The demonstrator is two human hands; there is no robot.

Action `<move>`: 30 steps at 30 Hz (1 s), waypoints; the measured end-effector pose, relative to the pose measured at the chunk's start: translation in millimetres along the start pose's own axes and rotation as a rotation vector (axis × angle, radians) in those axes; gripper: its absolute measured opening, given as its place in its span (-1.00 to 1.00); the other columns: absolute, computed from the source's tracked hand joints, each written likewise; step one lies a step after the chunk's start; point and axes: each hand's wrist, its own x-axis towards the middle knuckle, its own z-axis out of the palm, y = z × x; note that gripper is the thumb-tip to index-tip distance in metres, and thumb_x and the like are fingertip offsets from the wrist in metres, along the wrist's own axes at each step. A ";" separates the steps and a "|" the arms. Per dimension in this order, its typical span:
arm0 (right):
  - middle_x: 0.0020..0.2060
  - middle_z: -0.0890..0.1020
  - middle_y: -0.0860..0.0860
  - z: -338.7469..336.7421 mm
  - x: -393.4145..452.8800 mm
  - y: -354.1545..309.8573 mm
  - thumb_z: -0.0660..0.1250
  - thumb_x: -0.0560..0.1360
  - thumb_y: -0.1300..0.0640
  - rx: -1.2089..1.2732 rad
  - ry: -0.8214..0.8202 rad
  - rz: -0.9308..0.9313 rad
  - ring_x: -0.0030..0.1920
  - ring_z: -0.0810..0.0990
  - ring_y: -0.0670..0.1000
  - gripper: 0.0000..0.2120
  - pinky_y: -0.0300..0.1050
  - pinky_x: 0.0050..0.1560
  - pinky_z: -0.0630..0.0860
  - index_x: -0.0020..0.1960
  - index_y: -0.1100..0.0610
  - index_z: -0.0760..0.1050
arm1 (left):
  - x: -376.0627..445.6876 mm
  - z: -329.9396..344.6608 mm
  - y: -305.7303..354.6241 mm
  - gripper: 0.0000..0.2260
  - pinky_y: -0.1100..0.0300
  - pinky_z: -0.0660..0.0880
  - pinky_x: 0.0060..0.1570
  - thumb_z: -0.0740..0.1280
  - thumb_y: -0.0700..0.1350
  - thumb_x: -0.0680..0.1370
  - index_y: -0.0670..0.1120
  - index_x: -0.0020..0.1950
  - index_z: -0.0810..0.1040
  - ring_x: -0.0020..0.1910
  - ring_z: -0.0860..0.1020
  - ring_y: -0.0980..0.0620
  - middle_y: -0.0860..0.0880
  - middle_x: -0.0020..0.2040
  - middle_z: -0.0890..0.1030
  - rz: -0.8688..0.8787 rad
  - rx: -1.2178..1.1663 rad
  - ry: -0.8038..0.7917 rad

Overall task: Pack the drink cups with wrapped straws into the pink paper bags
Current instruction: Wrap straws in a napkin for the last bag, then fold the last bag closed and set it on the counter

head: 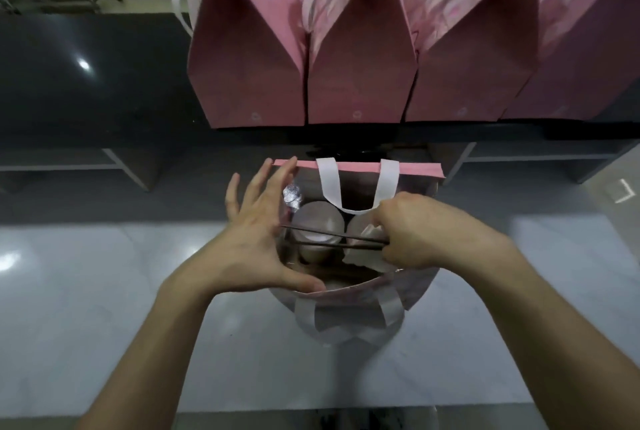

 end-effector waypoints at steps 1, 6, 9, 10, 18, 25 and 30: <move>-0.16 0.62 0.03 2.9 -0.3 0.0 0.39 0.51 0.23 -0.014 -0.014 0.013 -0.23 0.60 0.02 -0.81 -0.03 -0.30 0.56 0.09 0.06 0.67 | -0.3 0.6 -0.7 0.41 -0.18 -0.47 0.64 0.56 0.54 0.18 0.25 0.73 -0.33 0.73 -0.34 0.16 0.19 0.77 -0.15 0.011 -0.010 0.011; 0.00 0.69 0.00 10.0 -1.2 1.4 0.53 0.51 0.09 0.034 -0.069 0.005 -0.06 0.68 0.06 -0.75 0.03 -0.02 0.72 0.18 0.03 0.65 | -3.5 -1.0 -6.3 0.19 -0.15 -0.41 0.67 0.56 0.55 0.20 0.23 0.63 -0.01 0.74 -0.30 0.16 0.08 0.75 0.04 0.029 -0.050 0.001; 0.14 0.71 -0.11 4.5 -8.7 8.1 0.56 0.54 -0.09 0.266 -0.003 -0.073 0.09 0.69 -0.05 -0.58 0.02 0.17 0.70 0.37 -0.09 0.63 | -3.2 -4.1 -6.7 -0.12 -0.14 -0.39 0.68 0.51 0.58 0.25 0.25 0.44 0.34 0.72 -0.30 0.24 0.29 0.60 0.18 0.059 -0.015 -0.009; 0.12 0.72 -0.16 3.1 -13.2 11.1 0.54 0.57 -0.07 0.366 0.069 -0.105 0.08 0.70 -0.11 -0.65 -0.02 0.18 0.69 0.34 -0.11 0.66 | -2.8 -5.0 -6.0 -0.19 -0.15 -0.37 0.69 0.47 0.61 0.27 0.27 0.40 0.42 0.72 -0.27 0.23 0.29 0.59 0.22 0.063 0.010 -0.016; 0.16 0.67 -0.16 45.7 -51.8 64.6 0.66 0.32 -0.30 0.967 0.710 -0.126 0.16 0.68 -0.02 -0.45 0.02 0.22 0.67 0.21 -0.16 0.58 | -14.4 -18.4 -31.5 0.05 -0.03 0.37 0.57 0.68 0.46 0.19 0.23 0.58 0.36 0.59 0.39 0.15 0.22 0.59 0.37 0.082 -0.366 0.133; 0.64 0.05 -0.40 99.8 -28.4 106.0 0.69 0.02 -0.52 0.890 0.295 -0.049 0.60 0.30 0.05 -0.06 0.06 0.59 0.33 0.28 -0.32 0.40 | -7.0 -9.1 -59.7 -0.02 -0.17 0.47 0.55 0.77 0.35 0.11 0.29 0.42 0.37 0.64 0.34 -0.12 0.34 0.69 0.12 -0.145 -0.479 -0.155; 0.63 0.01 -0.45 92.5 -8.0 112.7 0.68 0.05 -0.52 0.877 0.291 -0.110 0.59 0.28 -0.05 -0.13 -0.11 0.52 0.24 0.23 -0.33 0.42 | 14.8 -19.7 -36.9 -0.52 -0.26 0.33 0.59 0.44 0.31 0.42 0.06 0.20 0.59 0.61 0.36 0.07 0.22 0.62 0.35 -0.098 -0.574 0.143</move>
